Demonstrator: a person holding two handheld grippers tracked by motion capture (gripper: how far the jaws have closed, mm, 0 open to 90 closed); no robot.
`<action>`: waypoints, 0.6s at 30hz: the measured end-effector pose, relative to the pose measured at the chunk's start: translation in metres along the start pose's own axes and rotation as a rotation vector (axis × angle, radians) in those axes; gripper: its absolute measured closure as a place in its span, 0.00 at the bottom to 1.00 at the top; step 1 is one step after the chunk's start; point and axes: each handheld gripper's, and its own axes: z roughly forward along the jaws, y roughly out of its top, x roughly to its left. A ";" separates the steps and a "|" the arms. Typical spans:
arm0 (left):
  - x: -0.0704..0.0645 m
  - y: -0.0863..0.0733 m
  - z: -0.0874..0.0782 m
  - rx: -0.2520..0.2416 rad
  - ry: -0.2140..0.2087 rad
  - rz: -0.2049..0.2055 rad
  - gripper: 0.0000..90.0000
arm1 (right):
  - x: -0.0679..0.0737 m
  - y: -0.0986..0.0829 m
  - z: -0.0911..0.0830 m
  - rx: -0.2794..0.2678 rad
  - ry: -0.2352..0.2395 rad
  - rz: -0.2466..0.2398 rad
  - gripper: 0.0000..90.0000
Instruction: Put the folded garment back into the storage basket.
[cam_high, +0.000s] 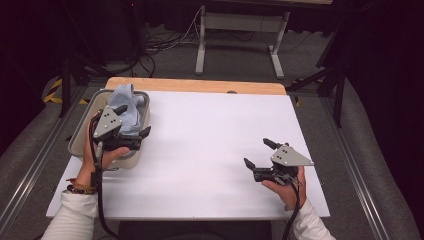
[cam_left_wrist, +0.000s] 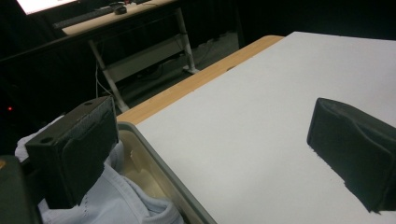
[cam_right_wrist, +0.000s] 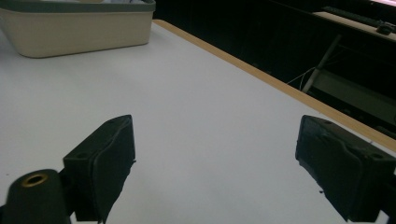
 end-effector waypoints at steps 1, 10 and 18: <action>-0.001 0.000 0.000 -0.006 -0.006 -0.005 0.04 | 0.001 0.000 0.000 0.002 -0.006 -0.004 0.14; -0.012 0.009 -0.006 -0.040 -0.015 0.030 0.07 | 0.001 0.000 -0.002 0.002 -0.016 -0.024 0.16; -0.022 0.012 -0.007 -0.058 -0.028 0.053 0.08 | 0.002 0.001 -0.004 -0.004 -0.021 -0.027 0.15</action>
